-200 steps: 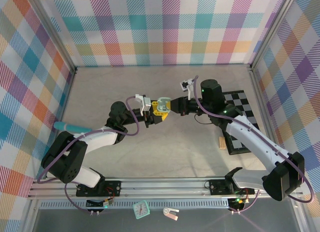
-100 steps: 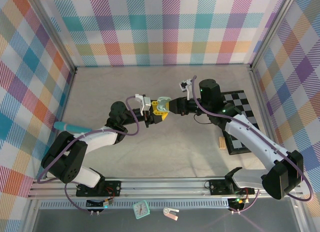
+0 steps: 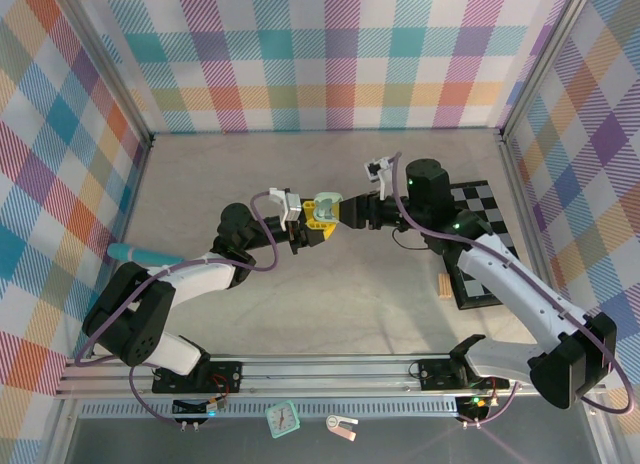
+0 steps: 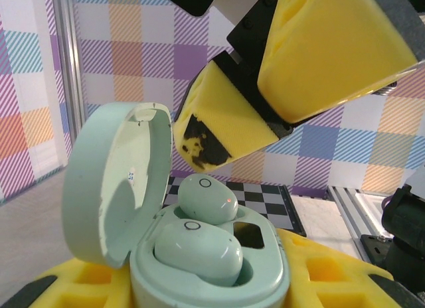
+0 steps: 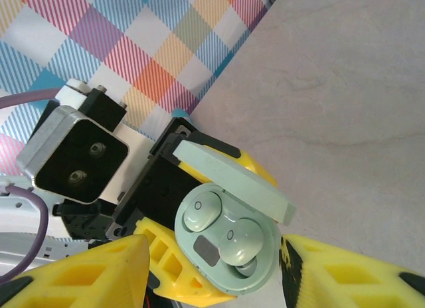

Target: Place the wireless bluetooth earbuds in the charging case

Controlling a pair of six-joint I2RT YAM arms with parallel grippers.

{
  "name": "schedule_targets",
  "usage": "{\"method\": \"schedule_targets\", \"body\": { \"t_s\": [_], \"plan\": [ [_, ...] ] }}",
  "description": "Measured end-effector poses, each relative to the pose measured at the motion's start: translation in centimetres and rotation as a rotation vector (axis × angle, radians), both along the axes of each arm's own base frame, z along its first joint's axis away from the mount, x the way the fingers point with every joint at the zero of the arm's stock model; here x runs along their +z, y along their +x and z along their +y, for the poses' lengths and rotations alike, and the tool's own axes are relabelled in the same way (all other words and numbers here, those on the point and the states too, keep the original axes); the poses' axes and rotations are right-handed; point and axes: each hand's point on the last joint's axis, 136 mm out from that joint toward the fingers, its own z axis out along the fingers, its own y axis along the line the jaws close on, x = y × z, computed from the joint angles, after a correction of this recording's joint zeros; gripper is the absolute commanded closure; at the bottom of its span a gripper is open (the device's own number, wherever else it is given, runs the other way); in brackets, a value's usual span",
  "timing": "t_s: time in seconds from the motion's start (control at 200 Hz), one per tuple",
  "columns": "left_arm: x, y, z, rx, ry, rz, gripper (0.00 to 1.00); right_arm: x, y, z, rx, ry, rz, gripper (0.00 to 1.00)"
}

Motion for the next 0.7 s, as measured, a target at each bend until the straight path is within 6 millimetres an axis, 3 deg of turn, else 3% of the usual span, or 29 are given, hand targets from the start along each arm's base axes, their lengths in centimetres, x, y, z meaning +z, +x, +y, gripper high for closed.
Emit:
{"method": "schedule_targets", "body": {
  "t_s": [0.395, 0.7],
  "plan": [
    [0.0, 0.0, 0.0, -0.001, 0.000, 0.000, 0.66, -0.5, -0.5, 0.8, 0.057, 0.017, 0.041, 0.52],
    [0.0, 0.0, 0.0, 0.000, 0.001, 0.001, 0.66, -0.8, -0.3, 1.2, 0.068, 0.014, 0.056, 0.49]
  ]
}}
